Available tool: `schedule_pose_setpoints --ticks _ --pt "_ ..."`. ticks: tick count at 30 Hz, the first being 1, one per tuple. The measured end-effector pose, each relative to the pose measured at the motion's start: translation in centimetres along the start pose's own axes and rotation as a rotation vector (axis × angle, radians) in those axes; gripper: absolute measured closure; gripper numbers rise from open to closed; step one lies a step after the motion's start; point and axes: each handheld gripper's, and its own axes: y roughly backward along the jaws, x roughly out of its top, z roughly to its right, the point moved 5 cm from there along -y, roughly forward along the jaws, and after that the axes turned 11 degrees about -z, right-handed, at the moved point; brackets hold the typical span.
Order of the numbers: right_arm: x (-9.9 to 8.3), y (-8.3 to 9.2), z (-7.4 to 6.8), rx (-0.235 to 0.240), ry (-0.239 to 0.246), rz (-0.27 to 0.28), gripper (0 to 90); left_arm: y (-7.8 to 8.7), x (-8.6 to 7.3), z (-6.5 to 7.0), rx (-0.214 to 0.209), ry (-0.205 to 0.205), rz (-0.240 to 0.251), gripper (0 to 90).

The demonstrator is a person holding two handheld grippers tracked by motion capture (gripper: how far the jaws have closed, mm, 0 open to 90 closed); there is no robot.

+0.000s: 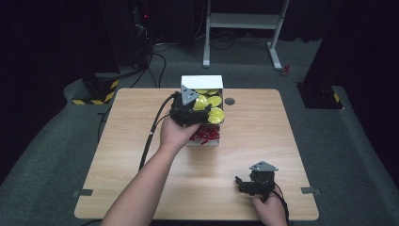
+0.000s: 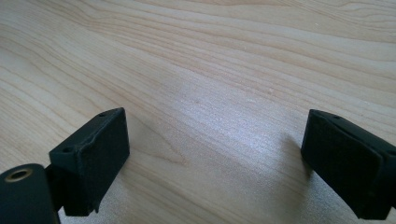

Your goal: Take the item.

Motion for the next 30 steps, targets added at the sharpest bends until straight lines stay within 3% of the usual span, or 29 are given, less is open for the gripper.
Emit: schedule_pose_setpoints --ticks 13,30 --pt "-0.01 0.01 0.01 0.0 0.002 0.0 7.7 0.6 -0.54 -0.19 -0.011 0.002 0.026 36.5" --pt "-0.01 0.01 0.0 0.0 0.001 0.0 7.7 1.0 -0.8 0.03 -0.016 0.011 0.062 38.8"
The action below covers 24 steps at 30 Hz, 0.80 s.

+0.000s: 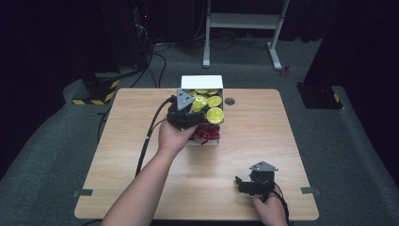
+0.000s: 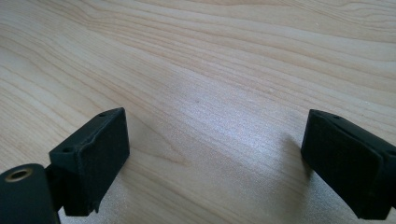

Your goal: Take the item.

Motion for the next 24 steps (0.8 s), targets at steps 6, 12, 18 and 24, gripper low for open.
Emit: schedule_pose_setpoints --ticks 6,12,18,24 --pt "0.0 0.0 0.0 0.0 0.0 0.0 7.7 0.4 0.3 0.0 -0.025 0.025 0.025 38.9" --pt "0.0 0.0 0.0 0.0 0.001 0.0 7.8 0.7 0.3 -0.1 -0.038 0.028 0.026 38.9" --pt "0.0 0.0 0.0 -0.001 0.001 0.0 7.8 1.1 0.3 -0.1 -0.042 0.033 0.032 38.9" --pt "0.0 0.0 0.0 -0.001 0.001 0.0 7.8 1.6 0.4 -0.2 -0.044 0.035 0.038 39.0"
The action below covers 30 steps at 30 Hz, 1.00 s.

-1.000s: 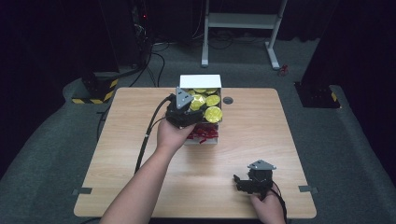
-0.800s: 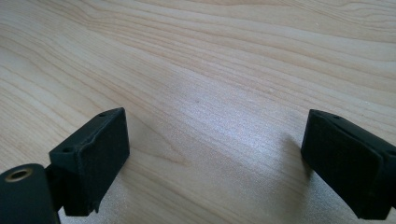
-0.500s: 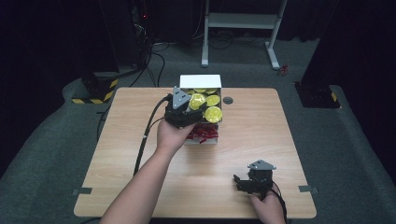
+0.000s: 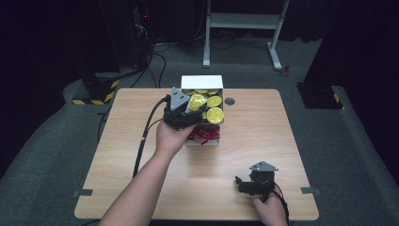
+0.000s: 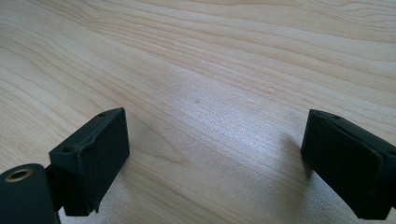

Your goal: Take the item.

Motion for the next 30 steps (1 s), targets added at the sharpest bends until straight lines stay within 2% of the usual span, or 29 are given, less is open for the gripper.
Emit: schedule_pose_setpoints --ticks 16,30 --pt "0.0 0.0 0.0 0.0 -0.001 0.001 7.7 1.7 -0.7 -0.3 -0.006 -0.006 -0.008 39.0" --pt "0.0 0.0 0.0 0.0 0.0 0.001 7.7 3.5 -1.9 -1.4 -0.009 0.023 -0.013 39.0"
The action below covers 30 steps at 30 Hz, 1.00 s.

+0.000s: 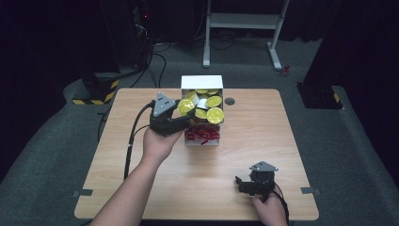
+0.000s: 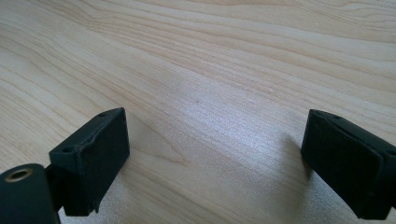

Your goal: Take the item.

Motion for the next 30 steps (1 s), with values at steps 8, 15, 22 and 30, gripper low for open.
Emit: schedule_pose_setpoints --ticks 8,15,22,30 --pt "0.0 0.0 0.0 0.0 0.001 0.0 7.8 1.1 -1.2 -0.4 0.001 -0.002 0.0 39.0" --pt "0.0 0.0 0.0 0.001 0.0 -0.001 7.8 1.9 -2.4 -1.3 0.008 0.005 -0.006 39.0" --pt "-0.1 0.0 0.0 0.001 -0.003 -0.002 7.8 2.7 -3.5 -2.7 0.016 0.021 -0.008 39.0" --pt "0.0 0.0 0.0 0.001 -0.001 -0.001 7.7 3.4 -4.8 -4.1 0.038 0.041 -0.011 39.0"
